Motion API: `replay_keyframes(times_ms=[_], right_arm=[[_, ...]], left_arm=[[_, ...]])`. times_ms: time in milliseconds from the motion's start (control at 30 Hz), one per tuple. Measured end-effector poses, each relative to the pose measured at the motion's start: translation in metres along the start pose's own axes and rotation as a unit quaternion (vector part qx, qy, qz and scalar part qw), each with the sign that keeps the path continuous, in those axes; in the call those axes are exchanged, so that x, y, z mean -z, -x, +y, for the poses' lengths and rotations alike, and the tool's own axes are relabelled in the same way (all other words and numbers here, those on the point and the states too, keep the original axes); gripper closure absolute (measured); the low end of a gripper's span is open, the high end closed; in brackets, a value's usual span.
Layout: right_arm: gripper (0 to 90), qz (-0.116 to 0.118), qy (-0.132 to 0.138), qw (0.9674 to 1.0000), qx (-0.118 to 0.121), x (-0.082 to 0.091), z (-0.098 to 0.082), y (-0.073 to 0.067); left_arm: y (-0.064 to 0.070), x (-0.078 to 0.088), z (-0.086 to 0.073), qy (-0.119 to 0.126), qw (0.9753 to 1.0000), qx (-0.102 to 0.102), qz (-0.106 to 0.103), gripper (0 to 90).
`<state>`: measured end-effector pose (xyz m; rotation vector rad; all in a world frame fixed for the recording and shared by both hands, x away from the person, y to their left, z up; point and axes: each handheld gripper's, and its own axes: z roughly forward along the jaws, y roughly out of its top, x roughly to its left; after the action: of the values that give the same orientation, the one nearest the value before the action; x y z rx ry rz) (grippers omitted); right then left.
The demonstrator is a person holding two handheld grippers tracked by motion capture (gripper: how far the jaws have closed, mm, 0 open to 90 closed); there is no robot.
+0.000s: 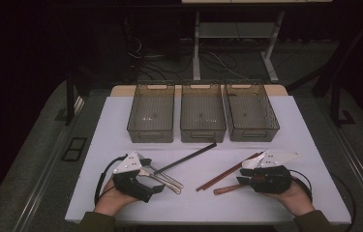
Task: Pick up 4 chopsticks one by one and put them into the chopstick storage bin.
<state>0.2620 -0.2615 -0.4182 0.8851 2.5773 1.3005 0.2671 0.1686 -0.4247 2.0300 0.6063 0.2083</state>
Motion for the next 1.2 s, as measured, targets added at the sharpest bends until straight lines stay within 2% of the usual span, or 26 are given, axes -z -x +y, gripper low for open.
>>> replay_keyframes(times_ms=[133,167,200,233,300,600,733,900,1200], right_arm=[[78.8,0.007,-0.011,0.9999,0.011,-0.009,0.004,-0.002],[78.8,0.007,-0.011,0.9999,0.011,-0.009,0.004,-0.002],[83.9,0.009,-0.016,0.9997,0.014,-0.014,0.007,-0.004],[83.9,0.009,-0.016,0.9997,0.014,-0.014,0.007,-0.004],[89.3,0.014,-0.025,0.9993,0.025,-0.021,0.010,-0.006],[89.8,0.028,-0.046,0.9978,0.038,-0.043,0.017,-0.012],[89.9,0.031,-0.066,0.9961,0.051,-0.057,0.021,-0.017],[89.9,0.029,-0.076,0.9954,0.051,-0.064,0.021,-0.018],[89.8,0.041,-0.080,0.9942,0.059,-0.075,0.025,-0.025]], left_arm=[[0.000,0.000,0.000,0.002,1.0000,0.003,-0.001,0.0],[0.000,0.000,0.000,0.002,1.0000,0.003,-0.001,0.0],[0.000,0.000,0.000,0.001,1.0000,0.004,-0.001,0.0],[0.000,0.000,0.000,0.000,1.0000,0.003,0.000,0.0],[0.000,0.000,0.000,0.001,1.0000,0.005,-0.001,0.0],[0.000,-0.001,0.000,0.003,1.0000,0.007,-0.001,0.0],[0.000,0.000,0.000,0.003,1.0000,0.007,0.000,0.0],[0.000,0.000,0.000,0.004,1.0000,0.007,0.000,0.0],[-0.001,0.000,0.000,0.002,1.0000,0.004,0.001,0.0]])
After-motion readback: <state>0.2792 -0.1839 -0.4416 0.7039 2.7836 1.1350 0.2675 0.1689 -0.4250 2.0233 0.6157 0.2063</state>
